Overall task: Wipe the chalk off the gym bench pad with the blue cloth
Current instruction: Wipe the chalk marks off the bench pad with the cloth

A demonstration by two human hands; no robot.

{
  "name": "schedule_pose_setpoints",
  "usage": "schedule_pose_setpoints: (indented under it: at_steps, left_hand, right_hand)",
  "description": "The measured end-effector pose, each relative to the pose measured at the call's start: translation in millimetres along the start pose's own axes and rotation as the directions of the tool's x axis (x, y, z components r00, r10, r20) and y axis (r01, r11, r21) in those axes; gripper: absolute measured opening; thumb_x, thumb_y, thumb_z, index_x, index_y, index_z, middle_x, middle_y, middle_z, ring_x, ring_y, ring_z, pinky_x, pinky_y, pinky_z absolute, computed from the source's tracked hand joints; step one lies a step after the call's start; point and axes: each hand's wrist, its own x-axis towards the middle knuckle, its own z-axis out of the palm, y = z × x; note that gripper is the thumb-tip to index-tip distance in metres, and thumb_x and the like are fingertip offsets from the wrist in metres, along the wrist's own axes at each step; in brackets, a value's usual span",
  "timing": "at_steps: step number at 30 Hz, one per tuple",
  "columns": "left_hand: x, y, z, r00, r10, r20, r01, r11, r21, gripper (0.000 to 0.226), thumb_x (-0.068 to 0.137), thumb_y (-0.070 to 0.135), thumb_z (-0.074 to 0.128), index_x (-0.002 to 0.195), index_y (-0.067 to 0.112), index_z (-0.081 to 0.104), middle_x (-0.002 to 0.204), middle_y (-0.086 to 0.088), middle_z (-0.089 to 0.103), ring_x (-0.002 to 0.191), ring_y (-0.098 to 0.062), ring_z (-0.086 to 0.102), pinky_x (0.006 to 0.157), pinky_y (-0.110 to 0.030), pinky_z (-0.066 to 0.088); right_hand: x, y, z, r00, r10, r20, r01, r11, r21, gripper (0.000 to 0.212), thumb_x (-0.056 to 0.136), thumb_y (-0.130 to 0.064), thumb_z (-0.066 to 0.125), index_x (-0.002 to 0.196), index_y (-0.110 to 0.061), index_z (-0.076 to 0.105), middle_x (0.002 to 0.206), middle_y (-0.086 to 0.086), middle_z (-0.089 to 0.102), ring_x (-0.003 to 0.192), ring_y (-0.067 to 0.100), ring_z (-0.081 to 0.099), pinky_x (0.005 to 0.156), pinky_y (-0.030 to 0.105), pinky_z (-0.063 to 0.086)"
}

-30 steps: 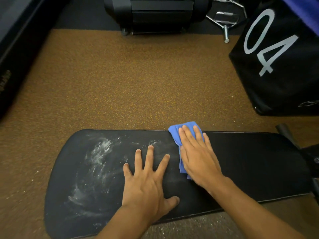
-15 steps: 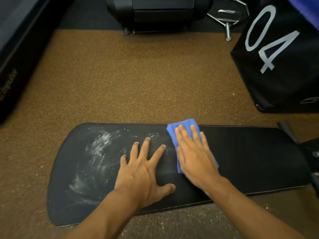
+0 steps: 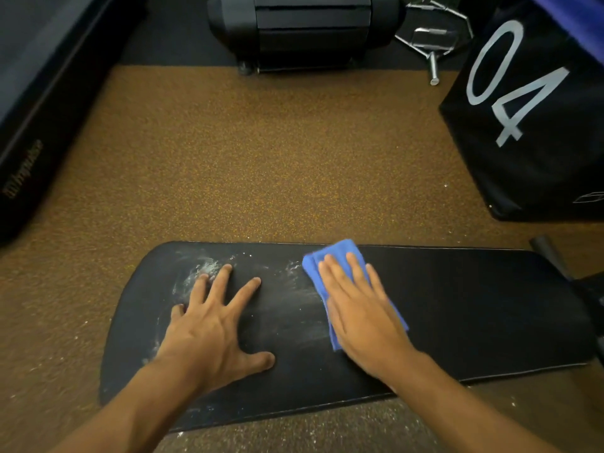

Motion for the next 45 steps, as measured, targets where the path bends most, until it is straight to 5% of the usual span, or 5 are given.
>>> schedule_pose_setpoints:
  at_steps: [18,24,31,38,45]
  left_hand:
    - [1.7,-0.6,4.4,1.0,0.001,0.005,-0.001,1.0,0.011,0.121,0.058,0.096,0.044,0.153,0.049,-0.015,0.166,0.001,-0.022,0.154,-0.034,-0.008,0.119,-0.057,0.025]
    - [3.0,-1.8,7.3,1.0,0.009,-0.001,-0.009,1.0,0.026,0.121,0.058,0.096,0.044,0.153,0.049,-0.015,0.166,0.001,-0.022,0.154,-0.034,-0.008,0.118,-0.058,0.025]
    - [1.1,0.2,5.5,1.0,0.0,0.0,0.0,1.0,0.029,0.122,0.059,0.096,0.044,0.153,0.048,-0.017,0.166,0.0,-0.023,0.154,-0.034,-0.009,0.119,-0.056,0.025]
    - [2.2,-0.4,6.8,1.0,0.011,0.006,-0.012,0.999,0.034,0.12,0.061,0.095,0.044,0.153,0.048,-0.017,0.165,0.0,-0.024,0.153,-0.034,-0.01,0.118,-0.057,0.025]
    - [1.7,-0.3,4.7,1.0,0.005,0.01,-0.005,0.999,0.039,0.12,0.061,0.096,0.043,0.153,0.048,-0.019,0.165,0.0,-0.024,0.153,-0.034,-0.01,0.118,-0.057,0.024]
  right_hand:
    - [-13.4,17.3,-1.7,0.993,-0.117,-0.024,0.116,0.992,-0.053,0.056,0.103,-0.03,0.029,0.156,-0.013,0.038,0.161,0.003,0.039,0.151,0.03,0.03,0.116,0.048,0.023]
    - [55.7,-1.1,7.2,0.96,0.27,-0.078,-0.268,0.963,0.042,0.064,0.097,-0.033,0.021,0.154,-0.011,0.04,0.158,0.005,0.043,0.149,0.037,0.031,0.118,0.056,0.027]
    - [-14.1,-2.7,-0.5,0.992,-0.128,-0.017,0.127,0.991,-0.046,0.057,0.102,-0.028,0.035,0.158,-0.014,0.033,0.164,0.003,0.034,0.153,0.029,0.024,0.118,0.047,0.02]
    - [56.5,-5.3,9.4,0.97,0.232,-0.08,-0.229,0.972,0.047,0.062,0.098,-0.032,0.022,0.154,-0.012,0.04,0.159,0.005,0.042,0.149,0.037,0.032,0.118,0.054,0.023]
    - [-4.6,-7.4,1.2,0.982,-0.186,0.021,0.187,0.982,-0.038,0.056,0.103,-0.029,0.032,0.157,-0.014,0.035,0.165,0.003,0.033,0.154,0.029,0.024,0.119,0.049,0.022]
